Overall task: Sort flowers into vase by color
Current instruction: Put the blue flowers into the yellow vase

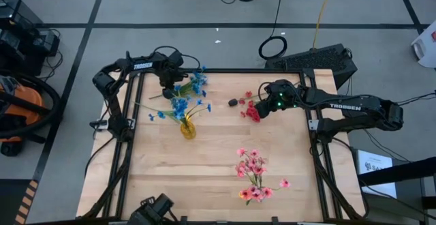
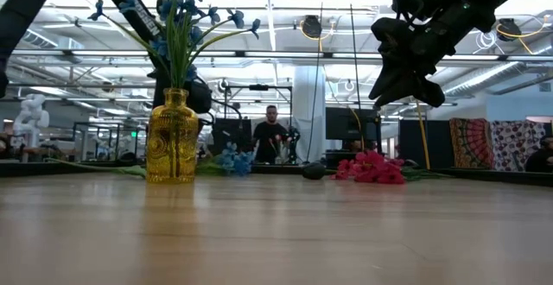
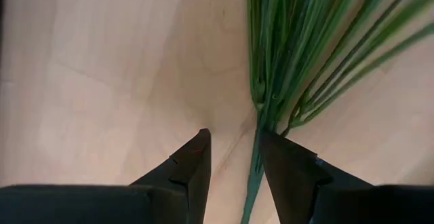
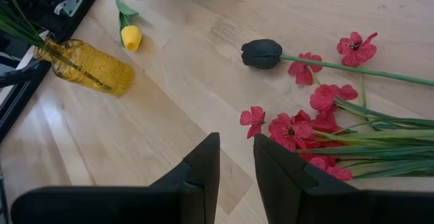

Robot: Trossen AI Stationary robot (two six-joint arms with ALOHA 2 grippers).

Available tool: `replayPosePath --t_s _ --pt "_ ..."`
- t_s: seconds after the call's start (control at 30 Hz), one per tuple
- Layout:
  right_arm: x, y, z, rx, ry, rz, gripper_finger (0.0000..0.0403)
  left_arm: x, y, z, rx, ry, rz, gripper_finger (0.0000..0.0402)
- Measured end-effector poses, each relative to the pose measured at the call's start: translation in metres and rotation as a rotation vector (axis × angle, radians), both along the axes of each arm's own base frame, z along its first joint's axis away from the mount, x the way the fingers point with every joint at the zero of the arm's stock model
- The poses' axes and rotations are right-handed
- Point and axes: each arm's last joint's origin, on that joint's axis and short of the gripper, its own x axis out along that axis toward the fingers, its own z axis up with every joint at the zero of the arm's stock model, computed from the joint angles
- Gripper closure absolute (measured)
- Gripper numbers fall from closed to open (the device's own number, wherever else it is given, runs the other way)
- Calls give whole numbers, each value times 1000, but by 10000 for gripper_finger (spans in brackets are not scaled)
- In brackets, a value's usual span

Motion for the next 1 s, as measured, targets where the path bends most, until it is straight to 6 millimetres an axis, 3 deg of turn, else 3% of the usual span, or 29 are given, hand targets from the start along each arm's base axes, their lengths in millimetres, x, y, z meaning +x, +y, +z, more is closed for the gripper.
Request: replayPosePath --t_s 0.3,0.63,0.83,1.0 --pt "0 0 0 3 -1 -4 319 7 -2 -6 -3 16 -45 265" --pt "0 0 0 14 -4 -19 319 7 1 17 77 6 -36 265" --pt "0 0 0 17 -5 -21 319 7 -5 15 -24 -62 -41 265" --pt "0 0 0 17 -5 -21 319 7 -8 5 -11 -68 -69 265"
